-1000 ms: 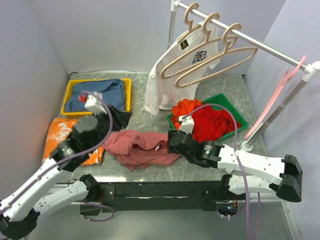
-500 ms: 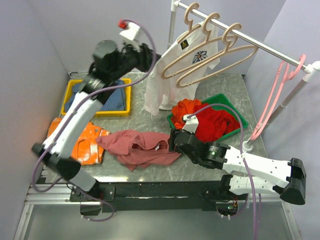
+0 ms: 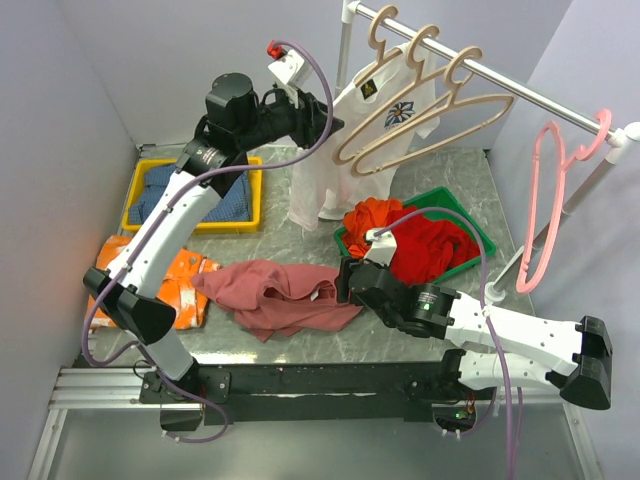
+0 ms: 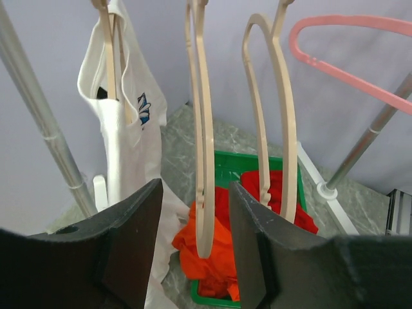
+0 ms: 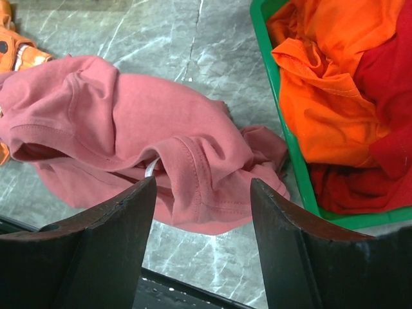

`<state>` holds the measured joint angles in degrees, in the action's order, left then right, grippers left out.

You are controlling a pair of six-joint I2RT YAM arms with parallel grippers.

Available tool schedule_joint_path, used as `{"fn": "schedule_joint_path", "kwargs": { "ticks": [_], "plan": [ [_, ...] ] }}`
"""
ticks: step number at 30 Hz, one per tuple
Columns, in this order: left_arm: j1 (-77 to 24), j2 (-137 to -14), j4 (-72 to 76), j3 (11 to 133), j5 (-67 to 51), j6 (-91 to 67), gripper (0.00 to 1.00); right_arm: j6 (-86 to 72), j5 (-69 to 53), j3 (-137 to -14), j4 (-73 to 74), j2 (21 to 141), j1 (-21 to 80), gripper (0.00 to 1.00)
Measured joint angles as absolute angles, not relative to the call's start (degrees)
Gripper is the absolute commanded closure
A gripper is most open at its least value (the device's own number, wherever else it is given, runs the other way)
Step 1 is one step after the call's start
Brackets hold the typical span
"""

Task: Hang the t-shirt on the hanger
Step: Pick up the hanger from the clothesline.

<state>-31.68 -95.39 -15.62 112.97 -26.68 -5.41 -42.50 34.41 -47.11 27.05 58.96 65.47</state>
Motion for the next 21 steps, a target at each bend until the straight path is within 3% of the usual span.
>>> {"fn": "schedule_joint_path", "kwargs": {
  "ticks": [13, 21],
  "plan": [
    [-36.5, -101.8, -17.2, 121.8, -23.9, -3.0, 0.54, -42.1, 34.0, -46.5, 26.2, 59.0, 65.5, 0.32],
    [-38.2, -107.6, -21.4, 125.4, -19.5, 0.1, 0.65, -42.1, 33.4, -46.5, 26.2, 59.0, 65.5, 0.32]
  ]
}}
